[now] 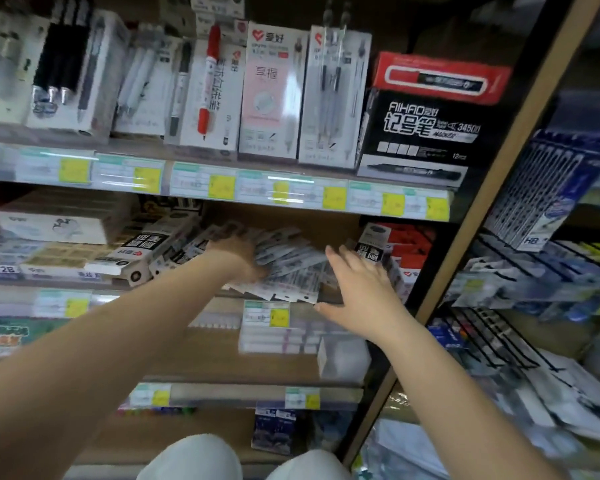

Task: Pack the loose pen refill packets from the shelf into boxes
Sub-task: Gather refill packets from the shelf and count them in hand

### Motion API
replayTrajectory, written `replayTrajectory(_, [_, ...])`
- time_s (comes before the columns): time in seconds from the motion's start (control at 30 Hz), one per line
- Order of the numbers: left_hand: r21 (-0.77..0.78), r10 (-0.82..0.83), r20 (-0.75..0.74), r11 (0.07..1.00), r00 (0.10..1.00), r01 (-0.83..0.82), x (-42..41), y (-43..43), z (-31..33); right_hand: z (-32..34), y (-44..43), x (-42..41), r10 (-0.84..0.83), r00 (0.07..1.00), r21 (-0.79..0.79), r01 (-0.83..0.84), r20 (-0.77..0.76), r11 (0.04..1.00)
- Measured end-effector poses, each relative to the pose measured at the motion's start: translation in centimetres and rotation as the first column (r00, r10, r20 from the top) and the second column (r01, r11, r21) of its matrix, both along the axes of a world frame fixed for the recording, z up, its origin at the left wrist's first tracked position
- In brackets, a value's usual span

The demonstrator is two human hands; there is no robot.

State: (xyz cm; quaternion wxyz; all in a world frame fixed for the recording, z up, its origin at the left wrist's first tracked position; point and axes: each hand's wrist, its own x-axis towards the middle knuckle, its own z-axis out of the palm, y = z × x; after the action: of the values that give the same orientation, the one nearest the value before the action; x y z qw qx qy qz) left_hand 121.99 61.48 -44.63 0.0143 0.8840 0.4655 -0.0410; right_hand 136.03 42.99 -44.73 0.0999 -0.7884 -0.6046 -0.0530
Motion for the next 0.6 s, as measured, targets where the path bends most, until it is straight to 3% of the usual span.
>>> replayTrajectory(0.3, [-0.012, 0.018, -0.013, 1.000, 1.000, -0.018, 0.6, 1.1, 0.0, 0.4, -0.1, 0.8, -0.019, 0.999, -0.002, 0.019, 0.025, 1.000])
replayTrajectory(0.6, [0.195, -0.034, -0.107, 0.979, 0.994, 0.054, 0.5, 1.8, -0.4, -0.1, 1.3, -0.9, -0.027, 0.999, -0.023, 0.027, 0.034, 0.999])
